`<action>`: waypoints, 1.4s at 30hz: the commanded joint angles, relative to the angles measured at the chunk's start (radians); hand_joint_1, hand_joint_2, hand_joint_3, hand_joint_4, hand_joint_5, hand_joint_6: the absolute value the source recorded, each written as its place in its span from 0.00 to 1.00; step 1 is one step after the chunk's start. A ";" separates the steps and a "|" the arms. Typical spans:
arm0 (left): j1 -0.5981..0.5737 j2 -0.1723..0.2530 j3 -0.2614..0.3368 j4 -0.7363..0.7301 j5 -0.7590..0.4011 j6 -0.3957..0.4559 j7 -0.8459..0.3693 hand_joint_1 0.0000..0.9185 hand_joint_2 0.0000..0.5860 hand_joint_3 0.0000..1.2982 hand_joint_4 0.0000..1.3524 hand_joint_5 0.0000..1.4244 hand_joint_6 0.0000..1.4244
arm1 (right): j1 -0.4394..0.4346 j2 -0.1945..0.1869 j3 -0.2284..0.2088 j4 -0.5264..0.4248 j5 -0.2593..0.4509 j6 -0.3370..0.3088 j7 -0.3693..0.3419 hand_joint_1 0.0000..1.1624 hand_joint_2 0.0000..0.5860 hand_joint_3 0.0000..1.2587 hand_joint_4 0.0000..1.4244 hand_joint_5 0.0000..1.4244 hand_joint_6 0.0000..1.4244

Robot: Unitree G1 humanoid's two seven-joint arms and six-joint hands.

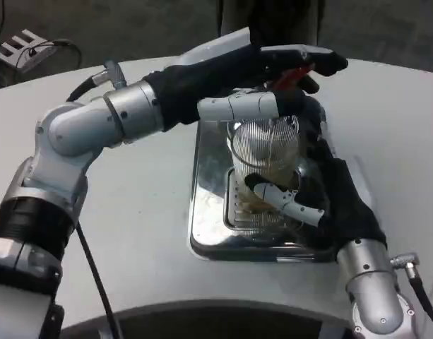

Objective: Grasp the cup under the faucet to collect the drink, then remove the cup.

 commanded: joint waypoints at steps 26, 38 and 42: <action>-0.034 -0.001 -0.025 0.069 0.052 -0.003 -0.030 0.00 0.00 0.16 0.10 0.16 0.14 | -0.122 0.025 0.043 0.190 0.006 -0.059 -0.071 0.66 0.32 0.00 0.05 0.08 0.10; -0.040 0.000 -0.026 0.085 0.056 -0.011 -0.026 0.00 0.00 0.16 0.10 0.16 0.14 | -0.128 0.059 0.075 0.218 -0.038 -0.056 -0.160 0.67 0.34 0.05 0.11 0.13 0.12; -0.041 0.003 -0.025 0.088 0.057 -0.013 -0.027 0.00 0.00 0.16 0.10 0.16 0.14 | -0.131 0.082 0.080 0.240 -0.046 -0.054 -0.198 0.68 0.35 0.08 0.15 0.16 0.14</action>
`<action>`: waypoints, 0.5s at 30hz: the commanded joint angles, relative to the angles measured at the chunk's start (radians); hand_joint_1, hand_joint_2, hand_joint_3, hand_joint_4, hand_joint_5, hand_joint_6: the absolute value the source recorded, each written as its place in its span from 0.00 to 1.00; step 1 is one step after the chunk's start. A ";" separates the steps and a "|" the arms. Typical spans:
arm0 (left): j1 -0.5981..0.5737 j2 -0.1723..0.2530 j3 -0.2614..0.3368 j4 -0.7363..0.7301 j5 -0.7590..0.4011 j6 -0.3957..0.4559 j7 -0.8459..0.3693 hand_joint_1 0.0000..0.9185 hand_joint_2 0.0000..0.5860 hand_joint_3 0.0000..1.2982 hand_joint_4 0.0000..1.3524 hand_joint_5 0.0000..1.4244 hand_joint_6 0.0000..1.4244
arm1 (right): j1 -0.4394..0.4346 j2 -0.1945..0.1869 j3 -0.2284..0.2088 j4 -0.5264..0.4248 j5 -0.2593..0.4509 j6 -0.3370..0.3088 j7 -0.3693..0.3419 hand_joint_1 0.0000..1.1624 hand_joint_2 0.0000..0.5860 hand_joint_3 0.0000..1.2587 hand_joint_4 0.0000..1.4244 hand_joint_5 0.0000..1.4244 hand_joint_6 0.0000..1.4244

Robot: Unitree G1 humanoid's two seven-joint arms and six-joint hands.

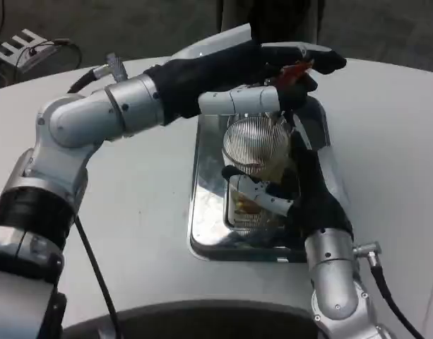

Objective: Grasp the cup under the faucet to collect the drink, then remove the cup.

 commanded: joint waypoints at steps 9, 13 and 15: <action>0.003 0.008 -0.023 0.020 0.041 -0.006 -0.025 0.00 0.00 0.16 0.10 0.16 0.14 | -0.022 0.056 0.021 0.065 -0.016 0.006 -0.079 0.68 0.35 0.13 0.18 0.19 0.16; 0.004 0.010 -0.021 0.018 0.038 -0.008 -0.028 0.00 0.00 0.16 0.11 0.16 0.14 | -0.021 0.069 0.028 0.066 -0.037 0.019 -0.115 0.68 0.35 0.15 0.19 0.21 0.17; 0.005 0.011 -0.021 0.016 0.036 -0.009 -0.030 0.00 0.00 0.16 0.11 0.16 0.14 | -0.021 0.072 0.027 0.063 -0.035 0.020 -0.117 0.68 0.36 0.16 0.21 0.22 0.18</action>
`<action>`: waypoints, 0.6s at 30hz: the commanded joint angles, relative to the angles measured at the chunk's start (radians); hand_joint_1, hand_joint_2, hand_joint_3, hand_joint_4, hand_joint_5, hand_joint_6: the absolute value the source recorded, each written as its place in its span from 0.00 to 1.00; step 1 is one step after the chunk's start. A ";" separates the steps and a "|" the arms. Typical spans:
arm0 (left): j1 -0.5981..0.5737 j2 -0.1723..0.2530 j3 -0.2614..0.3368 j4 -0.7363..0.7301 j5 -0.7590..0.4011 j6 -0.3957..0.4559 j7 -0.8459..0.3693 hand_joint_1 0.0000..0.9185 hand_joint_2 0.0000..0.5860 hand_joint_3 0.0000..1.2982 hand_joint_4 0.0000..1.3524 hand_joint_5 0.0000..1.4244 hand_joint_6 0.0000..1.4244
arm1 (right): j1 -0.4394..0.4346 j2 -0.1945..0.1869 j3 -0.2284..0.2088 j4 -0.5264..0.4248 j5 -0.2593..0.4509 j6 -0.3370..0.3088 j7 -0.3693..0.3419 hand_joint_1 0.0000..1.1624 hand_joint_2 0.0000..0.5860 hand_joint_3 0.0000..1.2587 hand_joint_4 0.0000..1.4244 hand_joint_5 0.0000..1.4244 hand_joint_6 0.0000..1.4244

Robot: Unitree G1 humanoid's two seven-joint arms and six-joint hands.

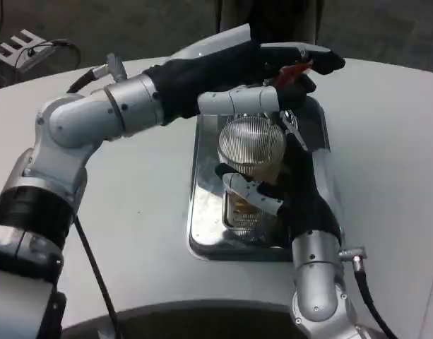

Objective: Grasp the cup under the faucet to collect the drink, then remove the cup.

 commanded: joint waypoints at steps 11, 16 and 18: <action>0.007 0.017 -0.021 -0.005 0.034 -0.031 -0.037 0.00 0.00 0.16 0.11 0.16 0.14 | -0.002 0.051 0.025 0.027 -0.030 0.053 -0.094 0.70 0.38 0.24 0.27 0.29 0.21; 0.014 0.019 -0.014 -0.015 0.023 -0.045 -0.041 0.00 0.00 0.16 0.11 0.16 0.14 | -0.005 0.059 0.028 0.044 -0.023 0.055 -0.127 0.71 0.40 0.27 0.30 0.33 0.23; 0.018 0.022 -0.008 -0.019 0.016 -0.049 -0.041 0.00 0.00 0.16 0.12 0.16 0.14 | -0.008 0.064 0.027 0.053 -0.017 0.051 -0.136 0.72 0.40 0.28 0.31 0.34 0.24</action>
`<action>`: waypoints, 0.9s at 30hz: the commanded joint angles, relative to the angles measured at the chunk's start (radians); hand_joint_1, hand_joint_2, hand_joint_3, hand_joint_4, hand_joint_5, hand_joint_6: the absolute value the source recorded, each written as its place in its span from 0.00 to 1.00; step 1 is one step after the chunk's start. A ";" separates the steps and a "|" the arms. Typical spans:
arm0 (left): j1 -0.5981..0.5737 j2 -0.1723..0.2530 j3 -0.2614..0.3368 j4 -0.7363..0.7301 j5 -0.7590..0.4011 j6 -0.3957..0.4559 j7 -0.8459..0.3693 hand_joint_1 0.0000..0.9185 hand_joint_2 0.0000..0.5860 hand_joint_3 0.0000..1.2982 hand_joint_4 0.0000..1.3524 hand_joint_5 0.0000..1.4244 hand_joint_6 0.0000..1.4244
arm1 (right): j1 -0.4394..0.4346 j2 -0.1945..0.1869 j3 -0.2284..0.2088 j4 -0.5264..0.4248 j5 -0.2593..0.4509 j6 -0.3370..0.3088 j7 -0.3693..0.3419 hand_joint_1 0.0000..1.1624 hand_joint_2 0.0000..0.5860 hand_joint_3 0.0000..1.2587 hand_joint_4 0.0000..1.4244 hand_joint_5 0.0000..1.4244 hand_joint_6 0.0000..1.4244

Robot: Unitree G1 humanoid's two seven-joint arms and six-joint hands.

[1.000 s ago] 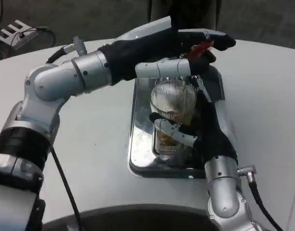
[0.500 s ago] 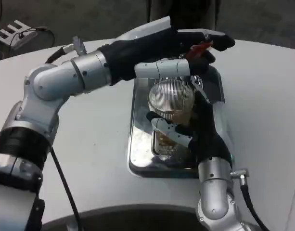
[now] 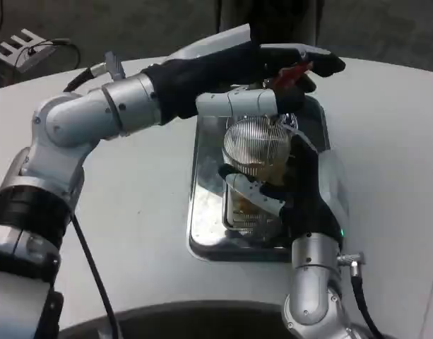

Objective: Grasp the cup under the faucet to collect the drink, then remove the cup.

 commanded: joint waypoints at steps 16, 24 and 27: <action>0.052 0.004 0.089 -0.054 -0.078 -0.019 -0.013 0.00 0.00 0.21 0.19 0.23 0.18 | -0.013 0.079 -0.008 0.107 0.036 -0.038 -0.129 0.75 0.40 0.40 0.43 0.48 0.30; 0.054 0.002 0.124 -0.058 -0.107 -0.015 -0.008 0.00 0.01 0.23 0.21 0.26 0.19 | -0.005 0.076 -0.010 0.099 0.049 -0.050 -0.148 0.75 0.34 0.46 0.50 0.57 0.36; 0.056 0.002 0.133 -0.060 -0.110 -0.015 -0.010 0.00 0.01 0.23 0.21 0.26 0.19 | 0.001 0.077 -0.007 0.093 0.045 -0.052 -0.160 0.75 0.33 0.49 0.52 0.58 0.38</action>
